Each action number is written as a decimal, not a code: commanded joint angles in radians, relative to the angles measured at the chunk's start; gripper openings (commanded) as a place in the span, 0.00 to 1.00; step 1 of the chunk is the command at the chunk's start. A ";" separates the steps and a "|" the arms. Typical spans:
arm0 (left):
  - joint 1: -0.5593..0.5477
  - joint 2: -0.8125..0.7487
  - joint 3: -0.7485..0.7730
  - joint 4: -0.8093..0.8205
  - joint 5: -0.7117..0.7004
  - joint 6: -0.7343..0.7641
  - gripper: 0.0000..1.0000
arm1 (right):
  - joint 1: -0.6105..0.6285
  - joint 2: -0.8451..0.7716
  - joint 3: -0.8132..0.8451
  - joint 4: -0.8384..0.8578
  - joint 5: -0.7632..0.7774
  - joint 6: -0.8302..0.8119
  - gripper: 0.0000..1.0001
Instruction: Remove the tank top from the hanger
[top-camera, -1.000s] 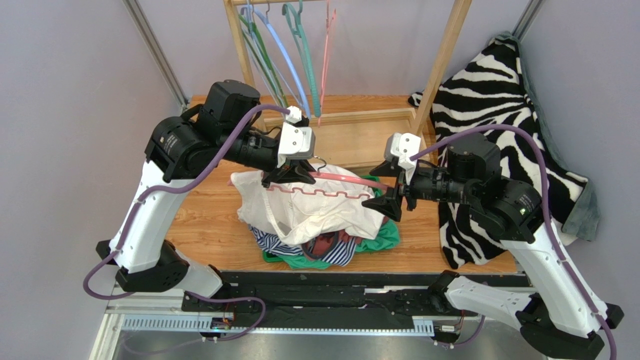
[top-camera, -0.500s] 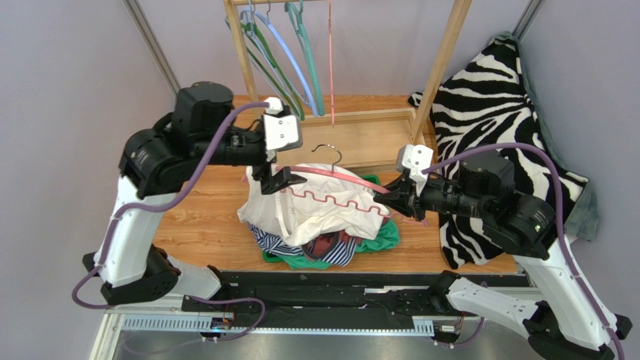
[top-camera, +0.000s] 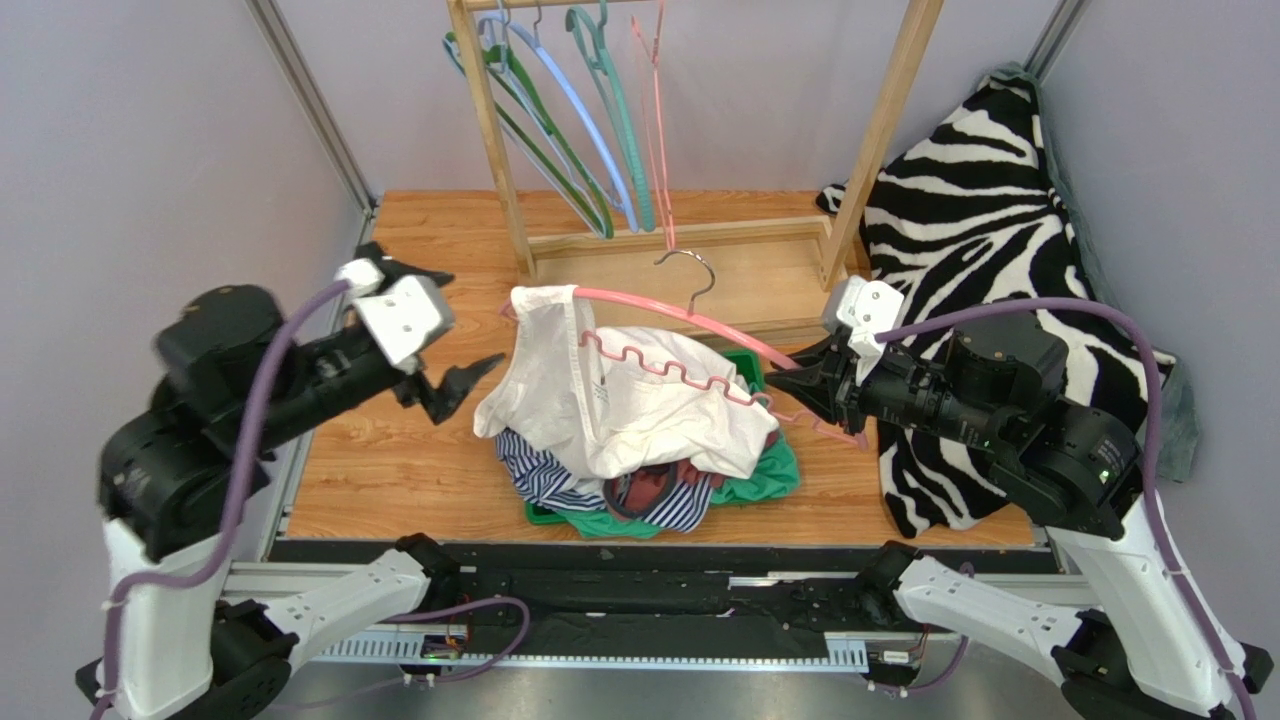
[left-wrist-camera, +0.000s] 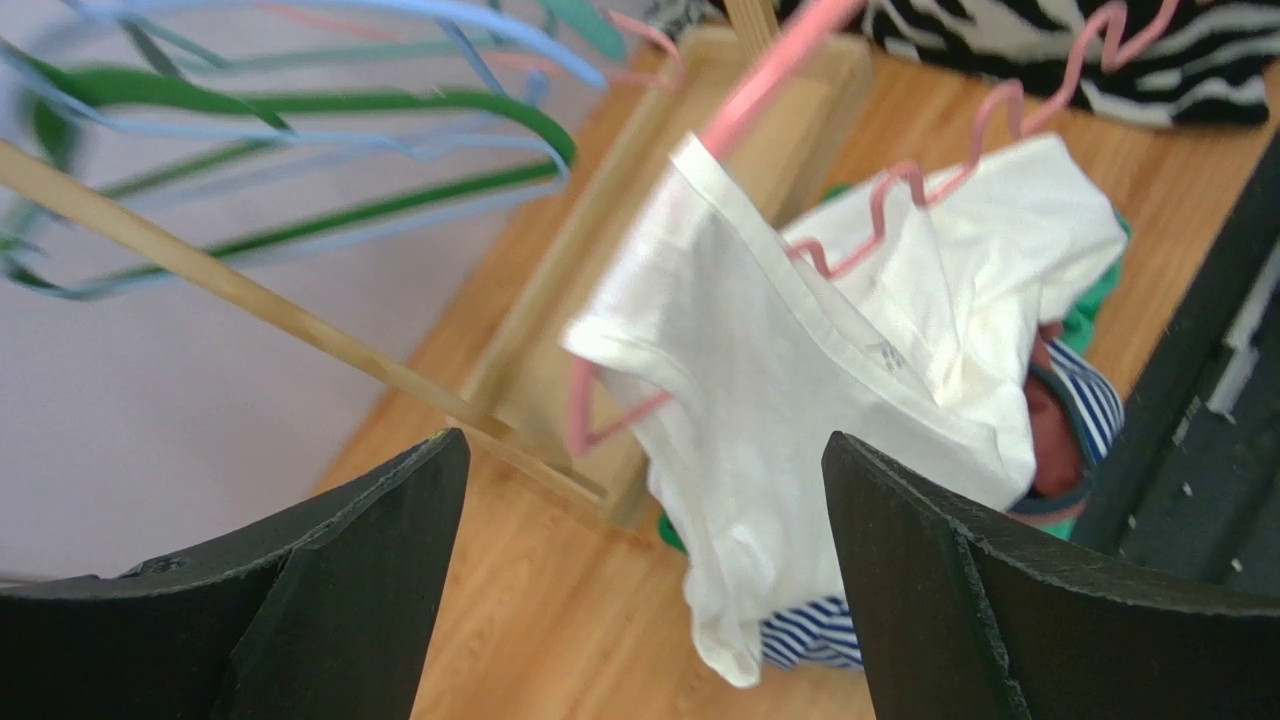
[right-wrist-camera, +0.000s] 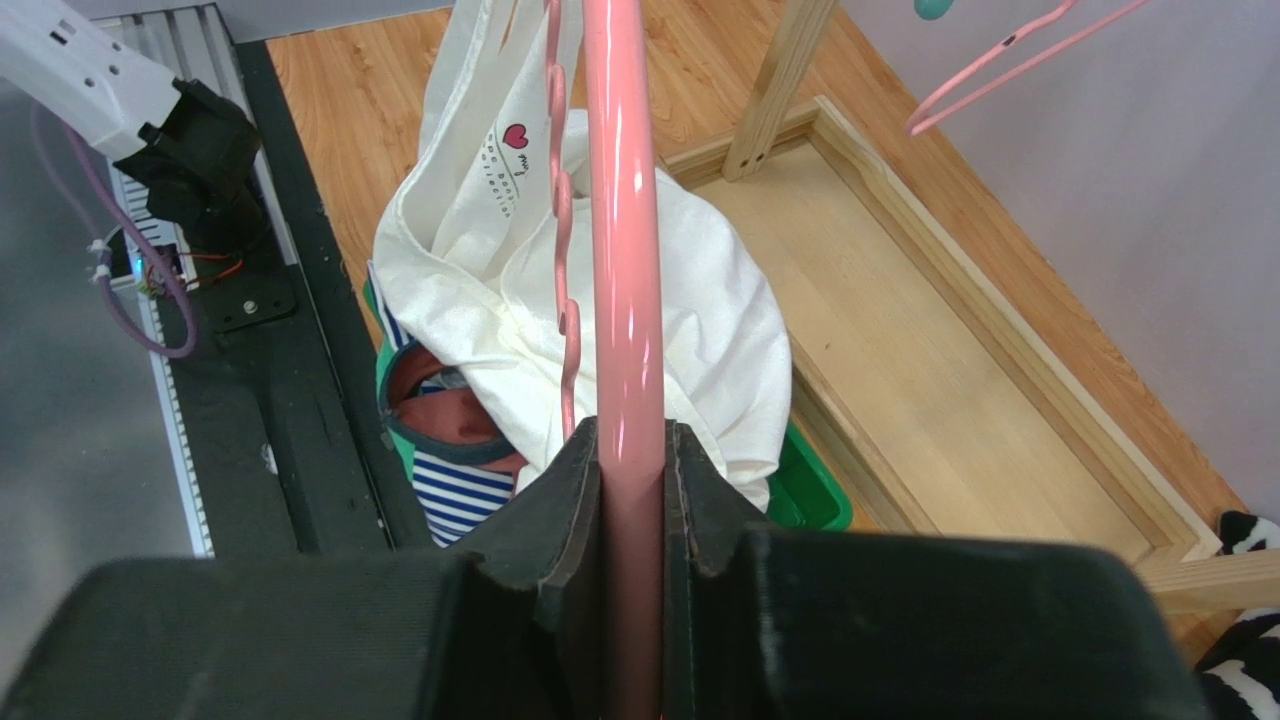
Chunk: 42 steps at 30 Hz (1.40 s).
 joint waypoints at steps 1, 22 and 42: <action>0.044 0.050 -0.176 0.018 0.105 -0.066 0.96 | -0.002 0.005 0.070 0.134 0.050 0.020 0.00; 0.097 0.143 -0.131 0.075 0.201 -0.184 0.00 | -0.003 -0.001 0.078 0.118 0.010 0.060 0.00; 0.166 0.171 0.229 0.078 0.052 -0.221 0.00 | -0.002 -0.162 0.118 -0.167 0.132 0.084 0.00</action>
